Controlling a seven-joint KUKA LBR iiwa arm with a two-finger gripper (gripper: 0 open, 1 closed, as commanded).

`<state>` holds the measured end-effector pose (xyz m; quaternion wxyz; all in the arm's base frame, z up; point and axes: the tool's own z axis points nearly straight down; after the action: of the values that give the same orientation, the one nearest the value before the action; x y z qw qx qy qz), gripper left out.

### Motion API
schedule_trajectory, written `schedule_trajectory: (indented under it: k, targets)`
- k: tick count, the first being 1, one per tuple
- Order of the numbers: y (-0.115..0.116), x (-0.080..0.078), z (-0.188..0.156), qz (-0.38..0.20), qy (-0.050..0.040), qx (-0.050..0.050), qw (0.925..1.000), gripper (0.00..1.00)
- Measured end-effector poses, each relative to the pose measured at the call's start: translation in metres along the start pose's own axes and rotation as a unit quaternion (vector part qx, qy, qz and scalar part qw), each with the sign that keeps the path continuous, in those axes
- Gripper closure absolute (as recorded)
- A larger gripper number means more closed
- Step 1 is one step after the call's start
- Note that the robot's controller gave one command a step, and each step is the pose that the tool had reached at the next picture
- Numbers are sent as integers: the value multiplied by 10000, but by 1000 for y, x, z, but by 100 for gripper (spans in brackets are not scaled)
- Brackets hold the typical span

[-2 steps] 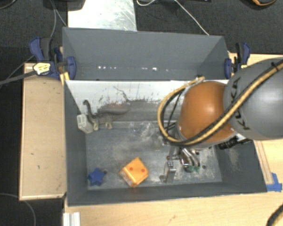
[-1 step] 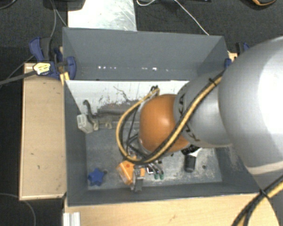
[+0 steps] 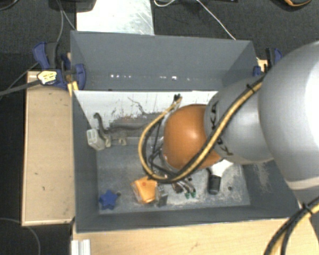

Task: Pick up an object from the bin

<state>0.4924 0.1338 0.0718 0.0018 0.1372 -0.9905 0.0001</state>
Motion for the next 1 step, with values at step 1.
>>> schedule_trajectory:
  k: [1]
  targets:
    - [0,0,0,11,1,-1,10000,100]
